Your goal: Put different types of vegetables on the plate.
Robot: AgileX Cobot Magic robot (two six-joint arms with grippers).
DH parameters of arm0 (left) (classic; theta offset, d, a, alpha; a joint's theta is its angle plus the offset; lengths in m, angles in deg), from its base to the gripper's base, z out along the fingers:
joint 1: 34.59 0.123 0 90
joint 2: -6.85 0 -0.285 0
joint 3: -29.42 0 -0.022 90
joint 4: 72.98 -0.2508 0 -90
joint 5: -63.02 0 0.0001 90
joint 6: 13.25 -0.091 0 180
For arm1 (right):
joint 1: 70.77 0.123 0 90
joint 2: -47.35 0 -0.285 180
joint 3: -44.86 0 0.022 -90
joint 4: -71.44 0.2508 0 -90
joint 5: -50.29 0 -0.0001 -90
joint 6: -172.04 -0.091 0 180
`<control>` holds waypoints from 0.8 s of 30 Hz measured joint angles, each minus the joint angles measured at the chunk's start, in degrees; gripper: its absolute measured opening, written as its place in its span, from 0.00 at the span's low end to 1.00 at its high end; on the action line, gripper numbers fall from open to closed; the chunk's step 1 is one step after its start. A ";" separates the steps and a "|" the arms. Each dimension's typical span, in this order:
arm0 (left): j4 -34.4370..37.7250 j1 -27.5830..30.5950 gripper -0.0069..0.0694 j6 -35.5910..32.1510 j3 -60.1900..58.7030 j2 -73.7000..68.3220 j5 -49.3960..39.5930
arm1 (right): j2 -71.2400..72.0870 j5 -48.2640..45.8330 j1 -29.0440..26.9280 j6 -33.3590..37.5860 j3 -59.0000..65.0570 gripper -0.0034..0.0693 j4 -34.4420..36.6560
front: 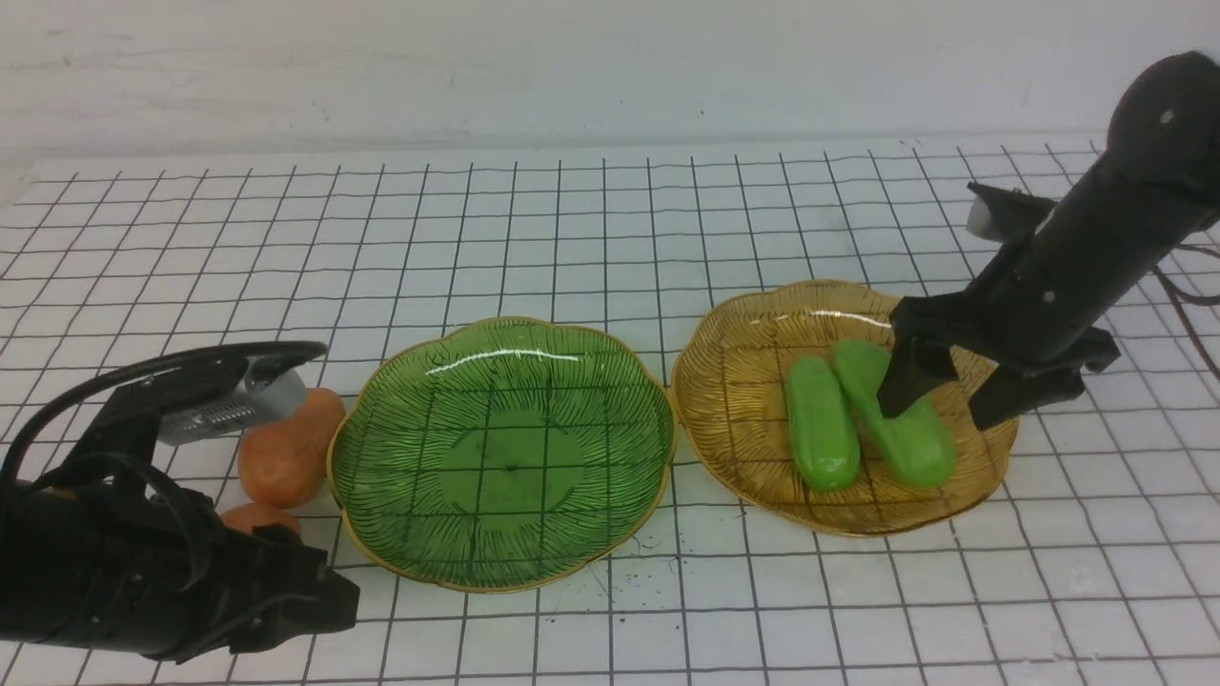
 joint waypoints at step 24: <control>-18.54 0.00 0.62 9.72 4.47 -4.45 2.89 | 38.52 -4.17 0.00 0.03 24.75 0.53 -6.13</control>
